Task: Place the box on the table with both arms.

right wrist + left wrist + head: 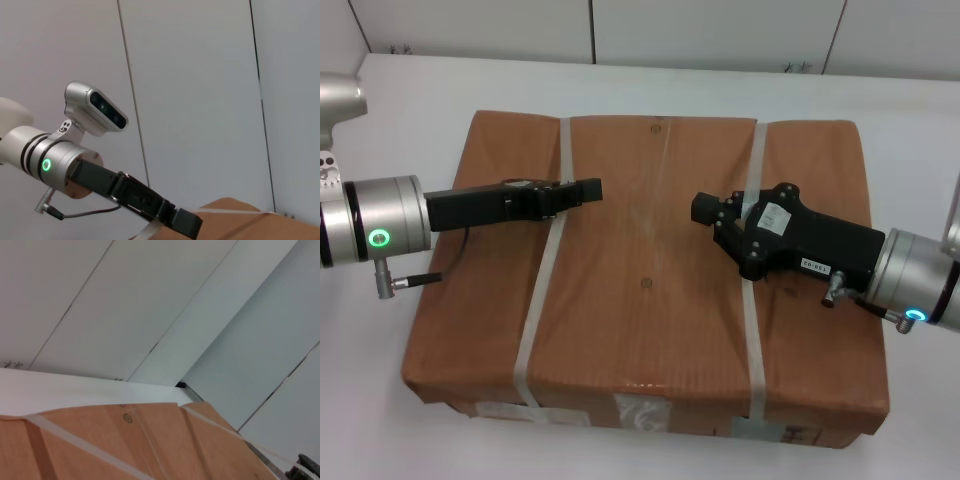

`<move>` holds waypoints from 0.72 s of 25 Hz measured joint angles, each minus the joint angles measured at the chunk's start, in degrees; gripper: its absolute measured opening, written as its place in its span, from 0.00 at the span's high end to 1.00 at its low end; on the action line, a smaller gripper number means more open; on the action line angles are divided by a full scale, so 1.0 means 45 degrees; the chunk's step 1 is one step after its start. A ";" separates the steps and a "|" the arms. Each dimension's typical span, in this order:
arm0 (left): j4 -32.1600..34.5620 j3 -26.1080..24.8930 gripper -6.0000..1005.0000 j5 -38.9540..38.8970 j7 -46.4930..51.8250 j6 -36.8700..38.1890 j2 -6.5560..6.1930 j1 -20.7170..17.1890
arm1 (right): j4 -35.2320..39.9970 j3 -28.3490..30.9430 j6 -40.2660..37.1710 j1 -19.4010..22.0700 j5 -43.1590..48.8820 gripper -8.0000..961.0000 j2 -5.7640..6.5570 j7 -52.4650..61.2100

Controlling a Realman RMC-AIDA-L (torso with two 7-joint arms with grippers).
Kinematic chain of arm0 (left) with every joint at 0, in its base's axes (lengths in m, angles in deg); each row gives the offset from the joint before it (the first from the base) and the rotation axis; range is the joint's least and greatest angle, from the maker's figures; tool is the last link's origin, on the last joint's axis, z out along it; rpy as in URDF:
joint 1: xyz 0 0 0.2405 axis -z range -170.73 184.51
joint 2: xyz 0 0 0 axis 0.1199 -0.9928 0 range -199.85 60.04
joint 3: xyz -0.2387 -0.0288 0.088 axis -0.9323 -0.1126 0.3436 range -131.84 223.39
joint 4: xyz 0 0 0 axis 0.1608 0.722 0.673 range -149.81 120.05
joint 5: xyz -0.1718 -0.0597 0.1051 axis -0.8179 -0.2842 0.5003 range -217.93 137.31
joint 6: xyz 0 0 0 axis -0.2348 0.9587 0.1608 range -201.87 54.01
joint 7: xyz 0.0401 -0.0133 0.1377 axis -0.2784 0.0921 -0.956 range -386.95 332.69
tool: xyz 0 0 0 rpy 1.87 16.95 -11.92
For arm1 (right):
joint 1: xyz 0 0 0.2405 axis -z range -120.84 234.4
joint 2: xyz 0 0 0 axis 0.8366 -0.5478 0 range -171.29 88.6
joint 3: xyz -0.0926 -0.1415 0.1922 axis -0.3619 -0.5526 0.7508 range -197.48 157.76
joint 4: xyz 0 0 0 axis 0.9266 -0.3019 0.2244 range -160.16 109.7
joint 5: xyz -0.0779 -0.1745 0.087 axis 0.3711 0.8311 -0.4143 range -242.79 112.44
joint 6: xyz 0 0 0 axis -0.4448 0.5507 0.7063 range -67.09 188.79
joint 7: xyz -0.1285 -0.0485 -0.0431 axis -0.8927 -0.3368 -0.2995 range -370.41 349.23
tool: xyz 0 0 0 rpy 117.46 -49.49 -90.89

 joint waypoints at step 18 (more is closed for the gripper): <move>0.0000 0.0031 0.98 0.0057 -0.0189 -0.0536 0.0030 0.0010 | -0.0056 0.0000 0.0591 -0.0111 0.0000 0.97 -0.0002 0.0017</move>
